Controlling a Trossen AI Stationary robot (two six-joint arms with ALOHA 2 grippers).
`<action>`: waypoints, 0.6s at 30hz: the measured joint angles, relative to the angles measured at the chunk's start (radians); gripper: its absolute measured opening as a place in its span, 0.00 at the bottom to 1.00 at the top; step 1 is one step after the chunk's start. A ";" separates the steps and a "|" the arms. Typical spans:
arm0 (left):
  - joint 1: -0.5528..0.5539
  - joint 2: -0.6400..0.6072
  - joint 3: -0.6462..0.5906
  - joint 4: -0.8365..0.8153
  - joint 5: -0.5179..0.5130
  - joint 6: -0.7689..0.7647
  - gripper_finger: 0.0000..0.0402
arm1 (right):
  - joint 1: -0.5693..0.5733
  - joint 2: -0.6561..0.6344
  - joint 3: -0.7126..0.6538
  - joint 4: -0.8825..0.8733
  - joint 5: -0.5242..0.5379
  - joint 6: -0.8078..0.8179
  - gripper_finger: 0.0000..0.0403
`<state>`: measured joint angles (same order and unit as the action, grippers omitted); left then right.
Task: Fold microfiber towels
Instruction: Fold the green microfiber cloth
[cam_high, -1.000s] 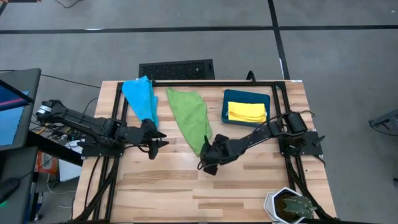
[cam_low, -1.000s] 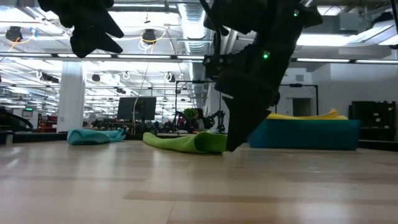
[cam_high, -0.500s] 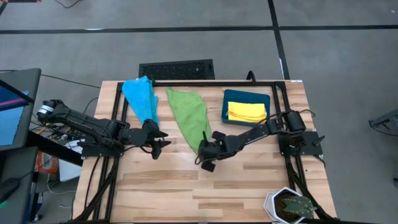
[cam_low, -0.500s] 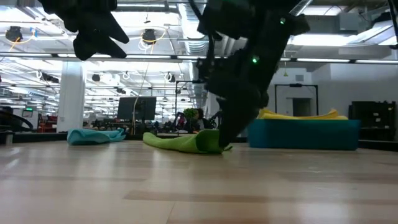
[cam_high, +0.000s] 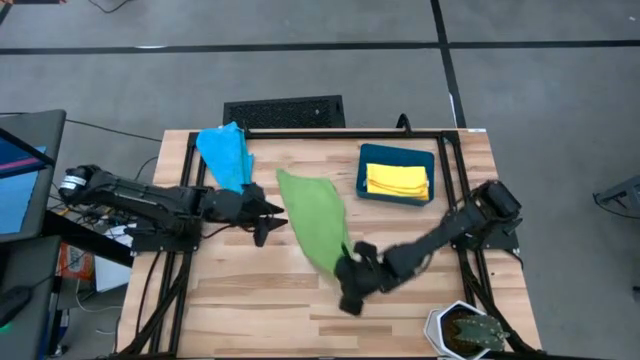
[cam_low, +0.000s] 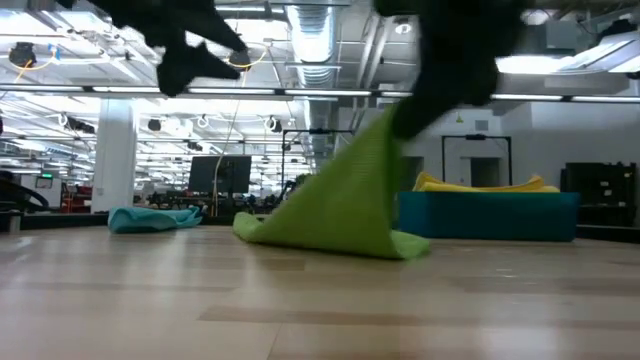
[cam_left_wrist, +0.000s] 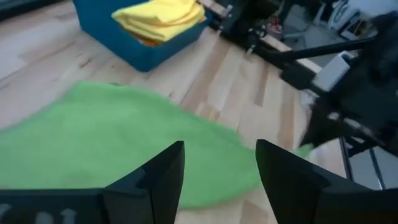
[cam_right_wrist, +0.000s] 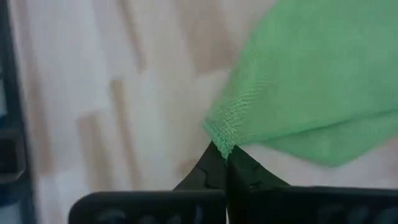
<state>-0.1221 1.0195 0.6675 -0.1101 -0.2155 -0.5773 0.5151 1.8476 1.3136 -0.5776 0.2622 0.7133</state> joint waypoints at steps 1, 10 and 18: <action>0.021 0.021 0.000 0.021 0.025 0.008 0.48 | 0.026 0.011 0.000 -0.006 -0.004 0.031 0.02; 0.185 0.371 0.118 0.139 0.333 0.185 0.48 | 0.195 0.034 -0.003 -0.064 -0.003 0.317 0.12; 0.314 0.717 0.451 0.010 0.387 0.373 0.48 | 0.244 0.039 -0.002 -0.064 -0.005 0.408 0.10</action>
<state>0.1919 1.7368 1.1183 -0.1005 0.1717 -0.2045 0.7593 1.8870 1.3113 -0.6415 0.2569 1.1213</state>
